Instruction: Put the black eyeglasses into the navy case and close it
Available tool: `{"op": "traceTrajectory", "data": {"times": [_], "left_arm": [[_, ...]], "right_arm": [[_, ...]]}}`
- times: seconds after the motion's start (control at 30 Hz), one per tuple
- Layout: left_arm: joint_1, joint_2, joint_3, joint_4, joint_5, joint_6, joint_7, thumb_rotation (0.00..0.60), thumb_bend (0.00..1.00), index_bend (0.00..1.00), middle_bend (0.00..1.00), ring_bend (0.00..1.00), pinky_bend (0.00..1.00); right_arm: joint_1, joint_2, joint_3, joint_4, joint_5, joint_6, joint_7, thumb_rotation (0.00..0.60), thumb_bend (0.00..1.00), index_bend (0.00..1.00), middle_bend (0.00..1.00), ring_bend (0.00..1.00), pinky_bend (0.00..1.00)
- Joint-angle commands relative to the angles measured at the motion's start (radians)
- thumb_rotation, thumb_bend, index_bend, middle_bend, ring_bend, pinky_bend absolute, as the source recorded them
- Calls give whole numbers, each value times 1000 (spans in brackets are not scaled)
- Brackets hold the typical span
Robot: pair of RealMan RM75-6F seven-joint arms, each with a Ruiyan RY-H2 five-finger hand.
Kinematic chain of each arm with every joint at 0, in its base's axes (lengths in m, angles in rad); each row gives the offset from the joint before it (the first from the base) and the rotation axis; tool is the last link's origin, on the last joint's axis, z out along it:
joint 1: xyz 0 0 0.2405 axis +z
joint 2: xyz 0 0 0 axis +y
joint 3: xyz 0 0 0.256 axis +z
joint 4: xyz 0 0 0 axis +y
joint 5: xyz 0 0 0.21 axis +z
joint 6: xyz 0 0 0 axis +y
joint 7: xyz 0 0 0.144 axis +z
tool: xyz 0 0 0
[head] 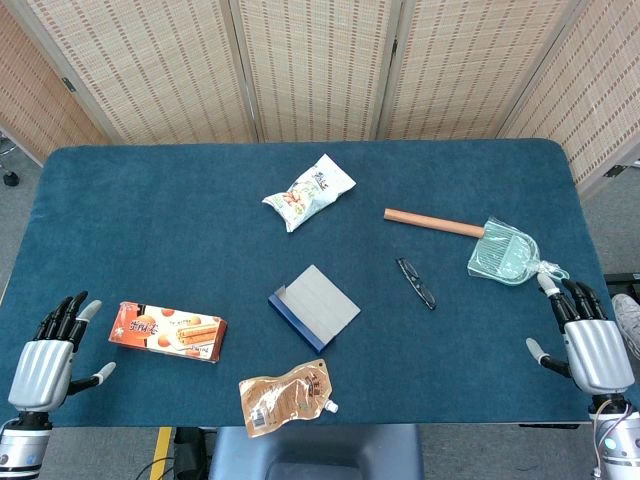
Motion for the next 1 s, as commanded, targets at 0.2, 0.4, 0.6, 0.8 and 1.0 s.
{"op": "traceTrajectory", "data": {"times": [0.2,0.4,0.6,0.8,1.0], "left_arm": [[2,-3,2,-1,-8,-4,11,600,189,146,58,41,176],[7,3,3,-8,-7,5,10,600,188,146,58,41,176],[10,9,5,-16,-3,11,14,600,188,146,58,41,176],[10,14,7,-25,1,11,18,600,189,148,58,41,176],[16,17,8,-24,2,20,14,600,189,149,58,41,176]], "right_arm": [[6,-6,0,10,-10,0,6,600,261,29,212,131,86],[3,-6,-2,15,-16,8,15,600,261,29,212,131,86],[11,-3,-11,20,-36,-1,21,600,261,33,219,131,101],[54,10,-16,0,-102,-32,-8,600,261,44,261,167,175],[145,17,-8,-54,-184,-116,-77,600,261,66,323,281,258]]}}
